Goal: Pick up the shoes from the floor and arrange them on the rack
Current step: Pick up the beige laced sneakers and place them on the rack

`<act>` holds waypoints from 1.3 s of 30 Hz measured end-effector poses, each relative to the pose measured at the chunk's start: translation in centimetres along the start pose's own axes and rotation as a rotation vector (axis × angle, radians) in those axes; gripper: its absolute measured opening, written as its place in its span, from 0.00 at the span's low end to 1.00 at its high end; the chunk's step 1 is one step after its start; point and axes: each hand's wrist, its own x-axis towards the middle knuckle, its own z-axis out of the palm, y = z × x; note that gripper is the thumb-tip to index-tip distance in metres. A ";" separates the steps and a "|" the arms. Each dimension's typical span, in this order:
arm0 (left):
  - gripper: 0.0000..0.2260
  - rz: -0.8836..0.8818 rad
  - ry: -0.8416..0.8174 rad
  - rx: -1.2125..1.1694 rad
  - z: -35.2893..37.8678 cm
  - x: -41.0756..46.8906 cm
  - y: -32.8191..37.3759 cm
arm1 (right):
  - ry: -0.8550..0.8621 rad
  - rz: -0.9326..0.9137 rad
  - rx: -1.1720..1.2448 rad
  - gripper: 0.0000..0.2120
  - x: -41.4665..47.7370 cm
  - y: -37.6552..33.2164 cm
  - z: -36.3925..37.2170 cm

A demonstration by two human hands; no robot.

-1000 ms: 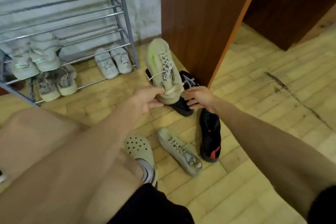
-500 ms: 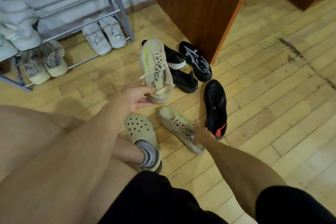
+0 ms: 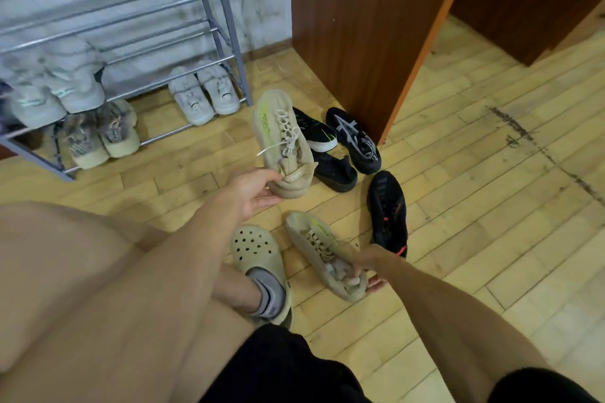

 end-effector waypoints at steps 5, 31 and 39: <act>0.09 0.015 0.005 -0.022 -2.3 -1.8 -0.9 | 0.075 -0.150 -0.063 0.13 -3.1 -3.1 -2.2; 0.05 0.239 0.307 -0.028 -15.0 3.8 15.6 | 0.083 -0.679 0.202 0.06 -10.8 -37.0 -5.1; 0.09 0.183 0.216 0.033 -18.0 9.7 13.0 | 0.076 -0.690 0.280 0.05 -6.0 -44.2 -4.5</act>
